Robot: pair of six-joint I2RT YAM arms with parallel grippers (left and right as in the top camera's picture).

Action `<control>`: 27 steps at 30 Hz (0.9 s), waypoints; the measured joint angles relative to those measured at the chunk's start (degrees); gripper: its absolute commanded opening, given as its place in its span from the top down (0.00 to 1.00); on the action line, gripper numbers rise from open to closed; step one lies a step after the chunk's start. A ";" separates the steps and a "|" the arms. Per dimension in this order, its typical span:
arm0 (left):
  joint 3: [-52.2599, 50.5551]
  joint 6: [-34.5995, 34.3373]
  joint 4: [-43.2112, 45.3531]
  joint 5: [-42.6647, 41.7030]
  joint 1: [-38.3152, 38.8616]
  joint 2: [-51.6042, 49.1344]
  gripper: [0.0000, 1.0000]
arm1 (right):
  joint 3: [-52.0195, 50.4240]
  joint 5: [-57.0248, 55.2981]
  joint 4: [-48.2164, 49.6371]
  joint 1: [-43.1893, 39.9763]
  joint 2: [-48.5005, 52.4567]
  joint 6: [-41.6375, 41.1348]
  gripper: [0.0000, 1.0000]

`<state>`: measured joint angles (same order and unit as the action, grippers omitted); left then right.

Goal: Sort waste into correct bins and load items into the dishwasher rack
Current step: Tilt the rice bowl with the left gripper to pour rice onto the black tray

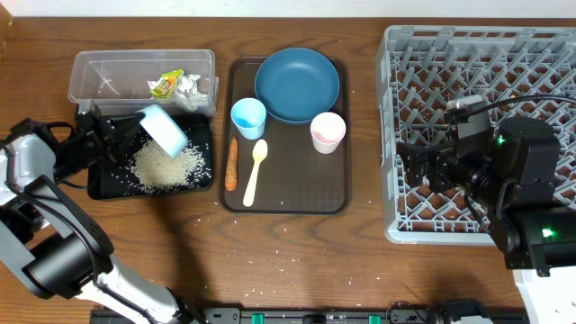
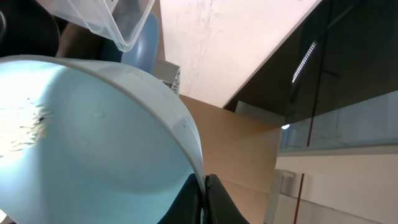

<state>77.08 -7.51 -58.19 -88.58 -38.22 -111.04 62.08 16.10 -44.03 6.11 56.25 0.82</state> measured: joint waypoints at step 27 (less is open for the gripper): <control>-0.09 4.81 -5.01 3.13 1.11 0.00 0.94 | 0.00 0.00 0.37 0.00 0.00 0.00 0.01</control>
<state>76.99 -2.70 -63.20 -85.45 -37.10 -111.04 62.08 16.10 -43.66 6.11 56.25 0.82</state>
